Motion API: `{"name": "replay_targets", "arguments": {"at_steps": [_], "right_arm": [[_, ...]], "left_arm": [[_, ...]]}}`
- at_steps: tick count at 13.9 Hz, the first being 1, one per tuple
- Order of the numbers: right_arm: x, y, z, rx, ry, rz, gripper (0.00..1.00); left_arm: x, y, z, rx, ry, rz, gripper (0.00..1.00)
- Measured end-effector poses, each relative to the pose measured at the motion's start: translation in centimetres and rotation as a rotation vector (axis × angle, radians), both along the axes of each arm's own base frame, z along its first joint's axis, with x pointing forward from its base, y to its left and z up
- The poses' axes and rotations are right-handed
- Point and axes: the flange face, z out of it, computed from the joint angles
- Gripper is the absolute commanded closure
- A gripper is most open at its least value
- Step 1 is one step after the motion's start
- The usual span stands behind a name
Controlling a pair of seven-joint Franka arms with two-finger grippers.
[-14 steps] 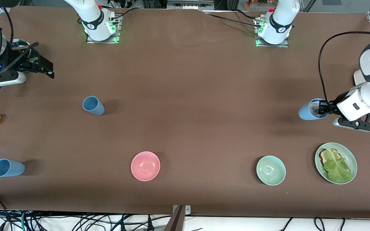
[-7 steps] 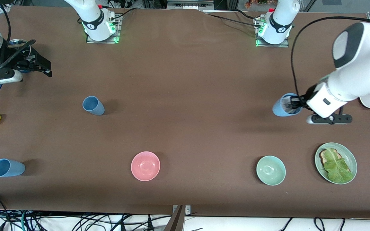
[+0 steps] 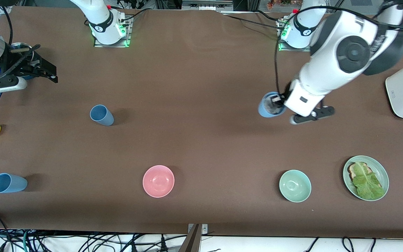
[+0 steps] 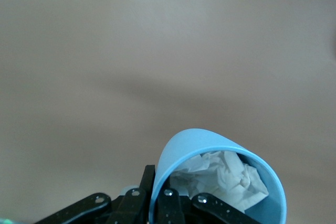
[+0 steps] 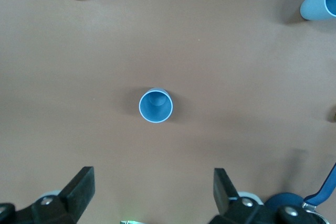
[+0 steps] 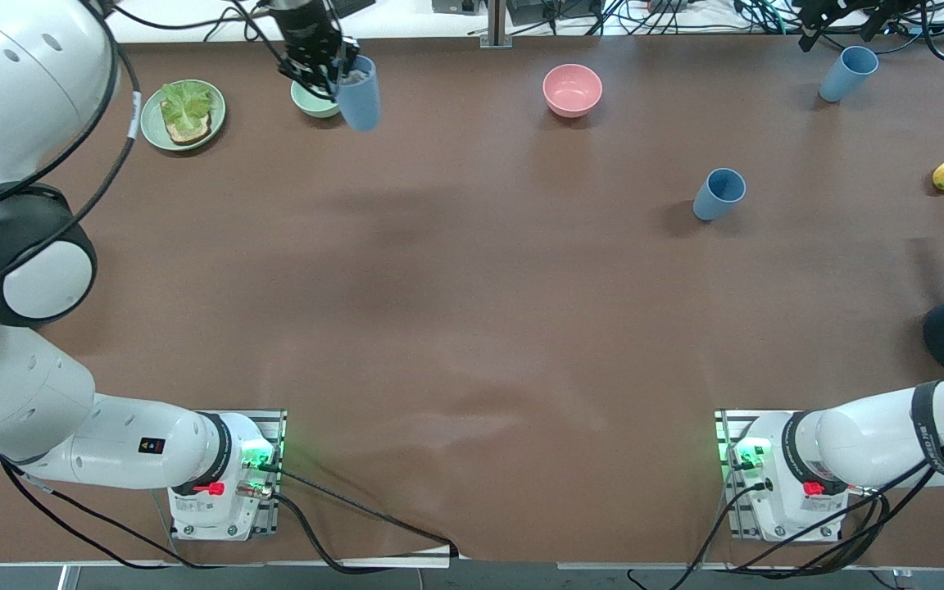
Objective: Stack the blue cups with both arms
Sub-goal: 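Lift the tissue cup with the left gripper toward the table middle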
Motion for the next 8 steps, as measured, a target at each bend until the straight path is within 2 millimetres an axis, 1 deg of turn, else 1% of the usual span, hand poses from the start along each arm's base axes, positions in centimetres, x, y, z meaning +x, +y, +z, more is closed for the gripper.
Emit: {"name": "replay_targets", "arguments": {"at_steps": [4, 7, 8], "right_arm": [[1.0, -0.1, -3.3, -0.003, 0.018, -0.005, 0.0], [1.4, -0.6, -5.3, -0.004, 0.014, -0.013, 0.0], [1.5, -0.7, -6.3, -0.003, 0.01, -0.015, 0.0]], "left_arm": [[-2.4, -8.0, -1.7, 0.004, 0.004, 0.111, 1.0], [-3.9, -12.9, -3.4, -0.009, -0.01, 0.195, 1.0], [-4.3, -14.4, -4.1, -0.016, -0.015, 0.221, 1.0]]}}
